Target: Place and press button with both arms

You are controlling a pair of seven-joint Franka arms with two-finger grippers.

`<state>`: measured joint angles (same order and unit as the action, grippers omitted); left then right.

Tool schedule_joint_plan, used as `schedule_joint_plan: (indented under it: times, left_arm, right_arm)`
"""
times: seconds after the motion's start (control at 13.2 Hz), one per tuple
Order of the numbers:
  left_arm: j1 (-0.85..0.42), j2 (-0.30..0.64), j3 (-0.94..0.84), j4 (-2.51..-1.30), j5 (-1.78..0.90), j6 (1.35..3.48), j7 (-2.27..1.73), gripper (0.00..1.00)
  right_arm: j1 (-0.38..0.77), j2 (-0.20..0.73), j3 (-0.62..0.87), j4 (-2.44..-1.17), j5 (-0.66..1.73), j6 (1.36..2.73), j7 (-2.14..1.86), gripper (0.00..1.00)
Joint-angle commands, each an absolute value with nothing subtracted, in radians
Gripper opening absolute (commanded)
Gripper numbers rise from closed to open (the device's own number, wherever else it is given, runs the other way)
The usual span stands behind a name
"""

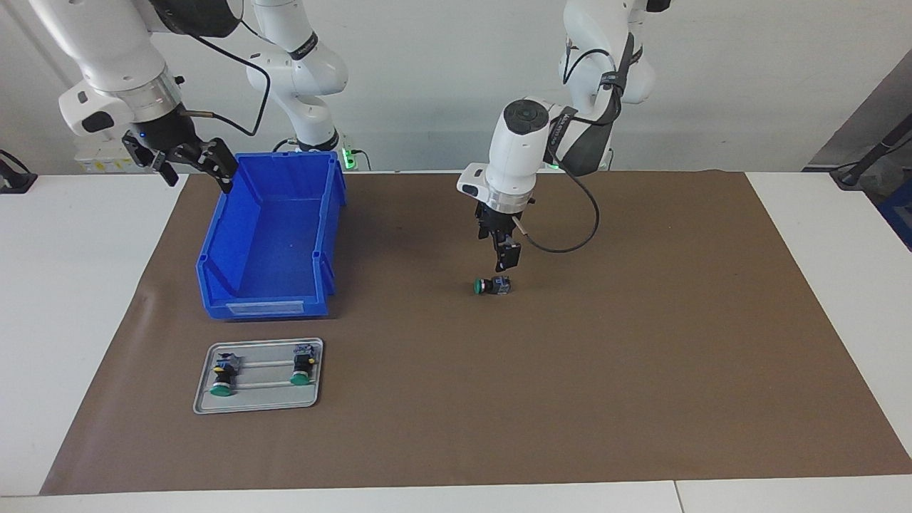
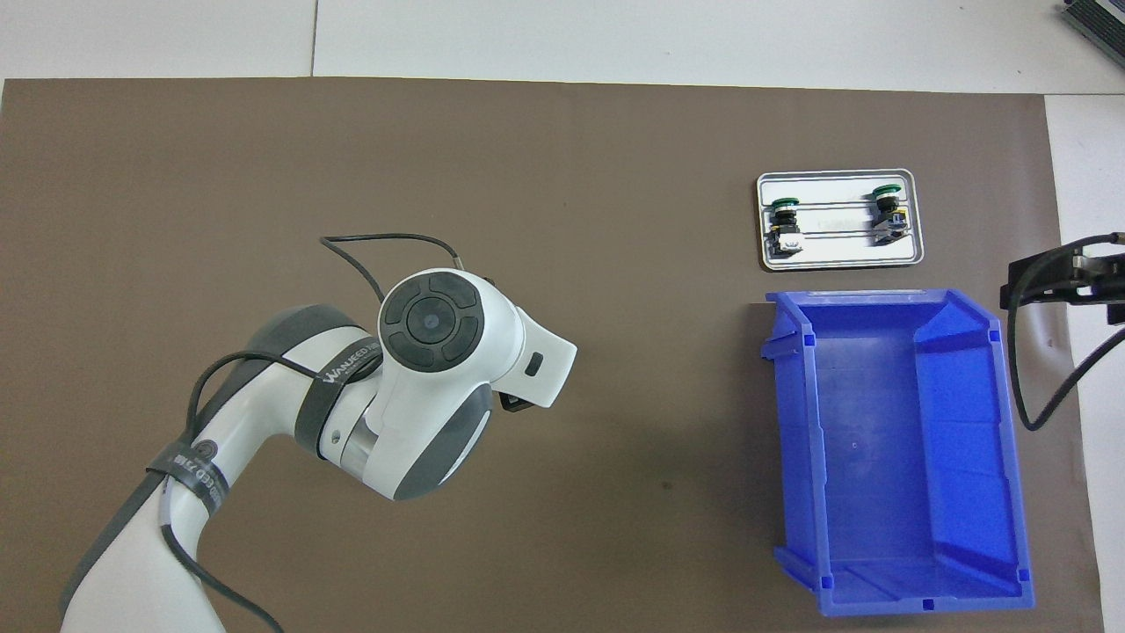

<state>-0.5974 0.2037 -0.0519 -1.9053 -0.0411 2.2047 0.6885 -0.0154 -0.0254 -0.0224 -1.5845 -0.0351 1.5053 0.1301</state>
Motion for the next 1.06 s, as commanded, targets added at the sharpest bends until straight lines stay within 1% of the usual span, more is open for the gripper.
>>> schedule_joint_plan:
  times: [0.0, 0.08, 0.15, 0.46, 0.76, 0.83, 0.91, 0.99]
  left_arm:
    - [-0.635, 0.285, -0.032, -1.868, -0.041, 2.259, 0.712, 1.0]
    - [-0.64, 0.323, -0.032, -1.867, -0.04, 2.293, 0.709, 1.0]
    - [-0.638, 0.342, -0.032, -1.873, -0.038, 2.325, 0.707, 1.0]
    - [-0.638, 0.389, -0.032, -1.879, -0.038, 2.359, 0.713, 0.99]
    - [-0.629, 0.393, -0.032, -1.881, -0.038, 2.346, 0.715, 0.99]
    - [-0.626, 0.391, -0.034, -1.875, -0.047, 2.324, 0.713, 0.92]
    - [-0.626, 0.391, -0.032, -1.873, -0.049, 2.316, 0.713, 0.59]
    - [-0.624, 0.391, -0.032, -1.876, -0.049, 2.316, 0.716, 0.01]
  right_arm:
    - [-0.003, -0.071, -0.024, -1.643, -0.012, 1.534, 0.14, 1.0]
    - [0.018, -0.071, -0.04, -1.64, -0.014, 1.534, 0.126, 1.0]
    - [0.028, -0.069, -0.063, -1.638, -0.014, 1.54, 0.111, 1.0]
    - [0.06, -0.069, -0.089, -1.64, -0.014, 1.549, 0.095, 1.0]
    - [0.055, -0.069, -0.091, -1.641, -0.014, 1.54, 0.101, 1.0]
    - [0.054, -0.068, -0.091, -1.637, -0.017, 1.539, 0.094, 1.0]
    - [0.051, -0.063, -0.083, -1.629, -0.029, 1.533, 0.094, 1.0]
    - [0.049, -0.058, -0.08, -1.621, -0.031, 1.528, 0.094, 1.0]
